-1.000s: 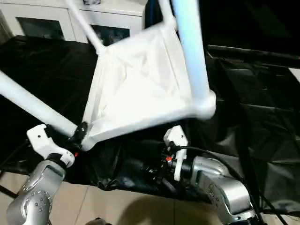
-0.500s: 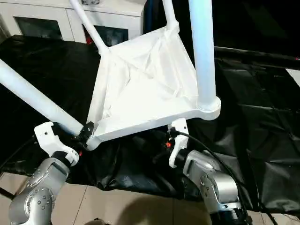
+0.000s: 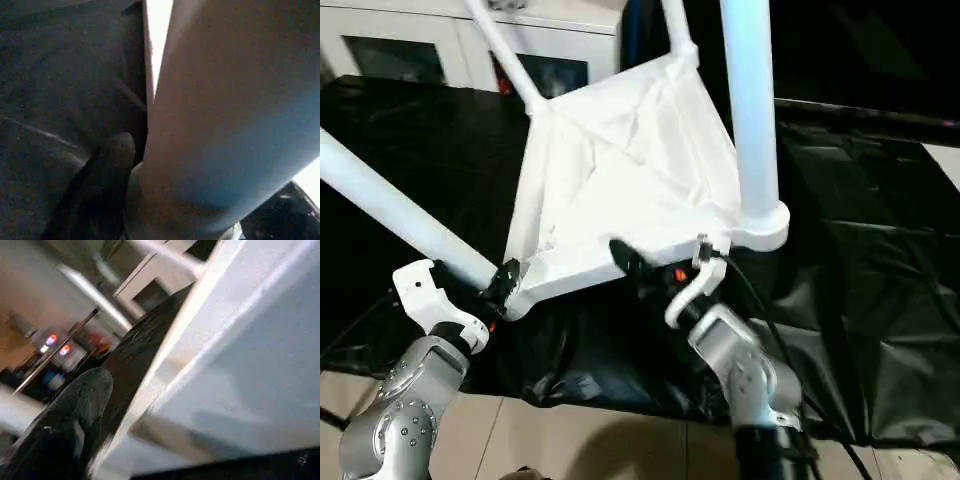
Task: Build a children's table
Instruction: Flip table
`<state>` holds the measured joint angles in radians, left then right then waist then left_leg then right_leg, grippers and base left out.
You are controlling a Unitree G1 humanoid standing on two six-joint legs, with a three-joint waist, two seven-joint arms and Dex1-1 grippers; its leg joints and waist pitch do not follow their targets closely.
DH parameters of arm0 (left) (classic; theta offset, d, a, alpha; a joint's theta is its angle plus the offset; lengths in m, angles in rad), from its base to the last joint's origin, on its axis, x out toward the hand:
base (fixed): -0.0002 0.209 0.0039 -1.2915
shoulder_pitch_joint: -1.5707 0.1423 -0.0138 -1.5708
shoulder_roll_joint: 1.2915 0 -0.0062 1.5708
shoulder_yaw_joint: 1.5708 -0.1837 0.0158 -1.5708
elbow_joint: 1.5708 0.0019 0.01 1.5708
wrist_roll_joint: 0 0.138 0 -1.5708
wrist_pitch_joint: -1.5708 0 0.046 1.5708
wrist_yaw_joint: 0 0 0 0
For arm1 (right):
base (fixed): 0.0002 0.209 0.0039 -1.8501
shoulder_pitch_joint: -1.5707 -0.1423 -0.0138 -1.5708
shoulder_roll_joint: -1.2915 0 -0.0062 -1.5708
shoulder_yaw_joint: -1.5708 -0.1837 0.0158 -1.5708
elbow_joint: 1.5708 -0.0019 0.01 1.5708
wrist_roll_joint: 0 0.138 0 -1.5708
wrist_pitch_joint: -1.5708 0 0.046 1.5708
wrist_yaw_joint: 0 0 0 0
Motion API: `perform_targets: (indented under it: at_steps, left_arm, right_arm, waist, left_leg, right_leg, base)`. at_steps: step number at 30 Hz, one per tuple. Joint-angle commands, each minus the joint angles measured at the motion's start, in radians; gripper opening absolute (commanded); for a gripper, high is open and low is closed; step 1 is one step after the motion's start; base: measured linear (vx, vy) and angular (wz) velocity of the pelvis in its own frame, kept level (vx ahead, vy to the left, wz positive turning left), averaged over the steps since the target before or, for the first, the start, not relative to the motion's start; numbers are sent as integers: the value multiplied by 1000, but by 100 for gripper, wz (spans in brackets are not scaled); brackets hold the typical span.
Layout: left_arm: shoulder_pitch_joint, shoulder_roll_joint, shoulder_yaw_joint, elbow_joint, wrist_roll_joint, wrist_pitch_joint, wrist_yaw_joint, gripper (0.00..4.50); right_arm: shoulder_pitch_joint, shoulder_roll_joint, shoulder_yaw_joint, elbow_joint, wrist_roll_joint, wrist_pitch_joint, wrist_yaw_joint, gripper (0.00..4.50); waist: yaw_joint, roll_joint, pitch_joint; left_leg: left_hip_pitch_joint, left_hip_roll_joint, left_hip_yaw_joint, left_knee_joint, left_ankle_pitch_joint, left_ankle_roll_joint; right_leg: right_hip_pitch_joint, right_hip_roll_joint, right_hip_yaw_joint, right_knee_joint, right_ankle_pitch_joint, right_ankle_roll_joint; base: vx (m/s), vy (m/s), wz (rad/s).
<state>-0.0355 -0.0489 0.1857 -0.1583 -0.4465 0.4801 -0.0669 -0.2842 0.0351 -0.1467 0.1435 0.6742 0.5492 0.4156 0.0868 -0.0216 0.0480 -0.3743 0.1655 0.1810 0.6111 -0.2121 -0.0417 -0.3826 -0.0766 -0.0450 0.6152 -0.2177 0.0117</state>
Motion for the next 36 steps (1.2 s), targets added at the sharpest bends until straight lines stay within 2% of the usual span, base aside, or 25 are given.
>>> perform_targets:
  at_steps: [1,2,3,4,5,6,11,12,15,17,18,19,21,26,33,34,35,36]
  left_arm:
    - [-4,-62,-26,-1,-45,12,-15,267]
    - [-2,-62,-28,-3,-44,11,-15,267]
    - [0,-61,-31,-5,-41,9,-15,267]
    - [1,-61,-31,-6,-40,9,-15,267]
    - [6,-59,-39,-9,-34,3,-15,267]
    - [9,-59,-42,-11,-31,1,-15,267]
    - [25,-45,-85,-27,7,-34,-35,267]
    - [29,-43,-93,-32,14,-44,-41,267]
    - [45,-23,-127,-46,45,-87,-66,267]
    - [53,-10,-147,-49,63,-98,-76,267]
    - [53,-10,-147,-49,63,-98,-76,267]
    - [60,-1,-161,-52,76,-107,-83,267]
    - [64,3,-168,-53,84,-111,-87,267]
    - [69,8,-180,-56,98,-123,-95,267]
    - [68,12,-187,-43,115,-129,-94,267]
    - [66,12,-186,-39,119,-130,-94,267]
    - [63,11,-181,-33,128,-129,-83,267]
    - [62,10,-178,-31,134,-127,-75,322]
  right_arm:
    - [-26,11,-36,31,14,-19,-38,450]
    - [-36,21,-48,43,23,-22,-48,450]
    - [-52,34,-67,63,38,-29,-64,450]
    - [-54,36,-69,66,40,-30,-66,450]
    - [-87,58,-102,109,59,-50,-94,450]
    - [-100,63,-113,127,64,-57,-105,450]
    - [-163,93,-181,211,112,-73,-140,450]
    - [-174,97,-198,227,123,-75,-148,433]
    - [-209,95,-239,281,151,-75,-156,416]
    - [-220,93,-252,299,161,-79,-156,403]
    - [-220,93,-252,299,161,-79,-156,379]
    - [-224,90,-259,308,163,-84,-156,373]
    - [-228,90,-264,315,162,-86,-155,359]
    - [-234,91,-270,328,162,-86,-149,314]
    - [-237,85,-280,322,159,-100,-149,249]
    - [-239,84,-282,323,158,-102,-150,242]
    - [-240,81,-287,322,157,-108,-152,236]
    - [-241,80,-291,320,158,-111,-154,230]
  waist:
    - [-3,-4,-47]
    - [-5,-4,-47]
    - [-6,-10,-47]
    - [-6,-7,-47]
    - [-8,-7,-47]
    - [-11,-11,-46]
    - [-19,-9,-47]
    - [-21,-12,-47]
    - [-24,-11,-48]
    - [-25,-13,-49]
    - [-25,-13,-49]
    - [-24,-18,-49]
    - [-23,-15,-48]
    - [-23,-10,-51]
    - [-20,-9,-57]
    - [-19,-4,-57]
    - [-19,-6,-57]
    - [-20,-6,-57]
  left_leg:
    - [11,64,-25,-91,-113,-6]
    - [11,64,-25,-91,-106,-5]
    - [10,63,-24,-90,-99,-3]
    - [9,63,-25,-90,-88,2]
    - [10,63,-24,-89,-86,6]
    - [9,63,-23,-90,-88,9]
    - [10,63,-23,-87,-63,23]
    - [10,63,-22,-87,-60,25]
    - [10,65,-22,-86,-44,32]
    - [11,64,-20,-82,-21,43]
    - [10,63,-20,-82,-16,47]
    - [11,64,-18,-81,-16,52]
    - [11,65,-18,-82,-13,56]
    - [14,65,-17,-82,-32,40]
    - [14,64,-16,-77,-2,46]
    - [14,64,-17,-77,-2,47]
    - [14,64,-17,-77,-4,47]
    - [14,65,-17,-77,-4,47]
  right_leg:
    - [34,-70,47,-70,-90,-160]
    - [33,-68,47,-69,-79,-160]
    - [34,-67,46,-68,-69,-160]
    - [35,-69,46,-65,-52,-165]
    - [34,-68,46,-64,-46,-168]
    - [33,-68,46,-65,-49,-171]
    - [35,-67,45,-60,-10,-182]
    - [35,-67,44,-60,-6,-185]
    - [38,-66,43,-57,24,-196]
    - [39,-66,44,-54,51,-201]
    - [39,-67,43,-53,58,-204]
    - [40,-67,44,-54,56,-207]
    - [39,-68,44,-54,48,-210]
    - [39,-67,43,-53,37,-218]
    - [42,-65,43,-47,95,-230]
    - [42,-66,43,-46,96,-233]
    - [43,-66,43,-47,99,-234]
    - [43,-66,43,-47,98,-235]
  base:
    - [0,0,0]
    - [0,0,0]
    - [0,0,0]
    - [0,0,0]
    - [0,0,0]
    - [0,0,0]
    - [0,0,0]
    - [0,0,0]
    - [0,0,0]
    - [0,0,0]
    - [0,0,0]
    - [0,0,0]
    - [0,0,0]
    - [0,0,0]
    - [0,0,0]
    - [0,0,0]
    - [0,0,0]
    - [0,0,0]
